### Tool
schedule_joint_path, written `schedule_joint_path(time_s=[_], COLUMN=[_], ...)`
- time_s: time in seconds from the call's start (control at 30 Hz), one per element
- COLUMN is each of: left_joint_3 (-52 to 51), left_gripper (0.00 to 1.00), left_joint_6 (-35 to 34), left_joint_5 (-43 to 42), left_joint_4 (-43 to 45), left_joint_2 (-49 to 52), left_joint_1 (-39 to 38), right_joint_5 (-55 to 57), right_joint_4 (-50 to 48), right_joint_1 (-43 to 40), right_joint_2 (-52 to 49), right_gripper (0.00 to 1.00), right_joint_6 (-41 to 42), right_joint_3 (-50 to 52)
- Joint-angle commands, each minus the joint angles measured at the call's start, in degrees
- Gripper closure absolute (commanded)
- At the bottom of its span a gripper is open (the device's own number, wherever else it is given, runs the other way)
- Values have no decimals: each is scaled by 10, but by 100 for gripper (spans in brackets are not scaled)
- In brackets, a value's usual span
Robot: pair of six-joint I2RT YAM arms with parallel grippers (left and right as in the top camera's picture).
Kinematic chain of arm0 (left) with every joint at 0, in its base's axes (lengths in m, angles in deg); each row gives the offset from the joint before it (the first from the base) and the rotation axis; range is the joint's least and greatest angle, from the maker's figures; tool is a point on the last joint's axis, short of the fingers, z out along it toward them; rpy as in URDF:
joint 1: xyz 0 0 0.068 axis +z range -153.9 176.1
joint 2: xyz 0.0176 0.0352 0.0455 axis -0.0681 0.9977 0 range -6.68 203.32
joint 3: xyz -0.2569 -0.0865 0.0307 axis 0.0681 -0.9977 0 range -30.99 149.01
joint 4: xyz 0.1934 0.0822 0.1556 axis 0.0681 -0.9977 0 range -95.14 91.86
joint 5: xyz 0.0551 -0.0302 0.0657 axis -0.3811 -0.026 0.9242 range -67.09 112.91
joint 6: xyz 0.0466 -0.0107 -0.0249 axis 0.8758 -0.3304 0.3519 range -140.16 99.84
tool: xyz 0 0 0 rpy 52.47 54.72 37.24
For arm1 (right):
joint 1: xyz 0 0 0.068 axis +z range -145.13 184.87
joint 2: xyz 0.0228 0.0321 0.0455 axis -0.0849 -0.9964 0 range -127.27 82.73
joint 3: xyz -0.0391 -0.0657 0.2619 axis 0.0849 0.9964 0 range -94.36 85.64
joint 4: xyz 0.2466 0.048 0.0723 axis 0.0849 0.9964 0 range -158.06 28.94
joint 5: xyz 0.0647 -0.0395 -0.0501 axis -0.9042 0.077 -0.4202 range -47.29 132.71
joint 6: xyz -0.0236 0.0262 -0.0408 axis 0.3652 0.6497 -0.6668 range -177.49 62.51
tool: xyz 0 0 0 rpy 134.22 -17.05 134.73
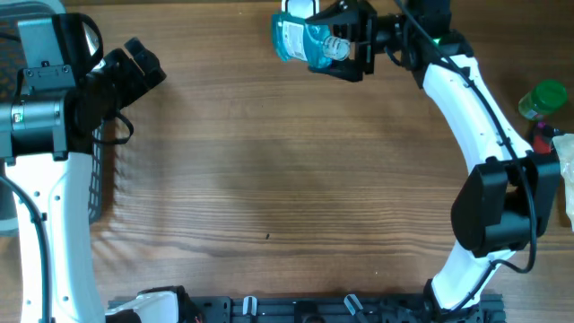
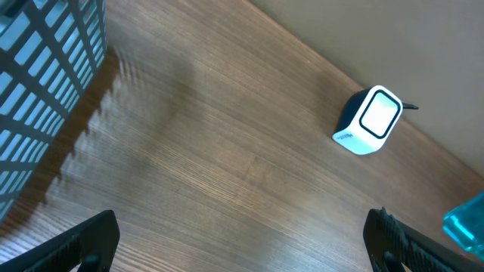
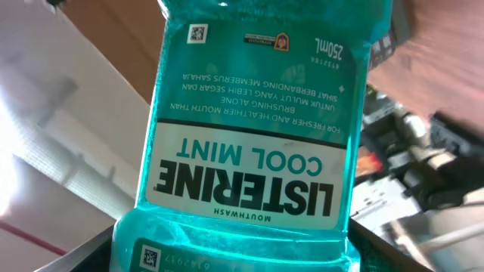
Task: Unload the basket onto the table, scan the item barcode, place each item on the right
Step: 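Hold the Listerine bottle label in front of the scanner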
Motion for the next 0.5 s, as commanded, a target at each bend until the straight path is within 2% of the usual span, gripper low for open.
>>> schedule_joint_path(time_s=[0.0,0.47], left_joint_3=[3,3], left_gripper=[0,0], left_joint_6=[7,7], left_joint_5=[6,6], left_joint_4=[1,1], left_joint_2=[2,2], left_joint_1=[3,3], right_joint_5=[-35,-36], right_joint_4=[-25,-21], right_joint_1=[2,23], right_joint_2=[28,23], right_gripper=[72,71], right_joint_6=[2,-10], right_joint_3=[-15,10])
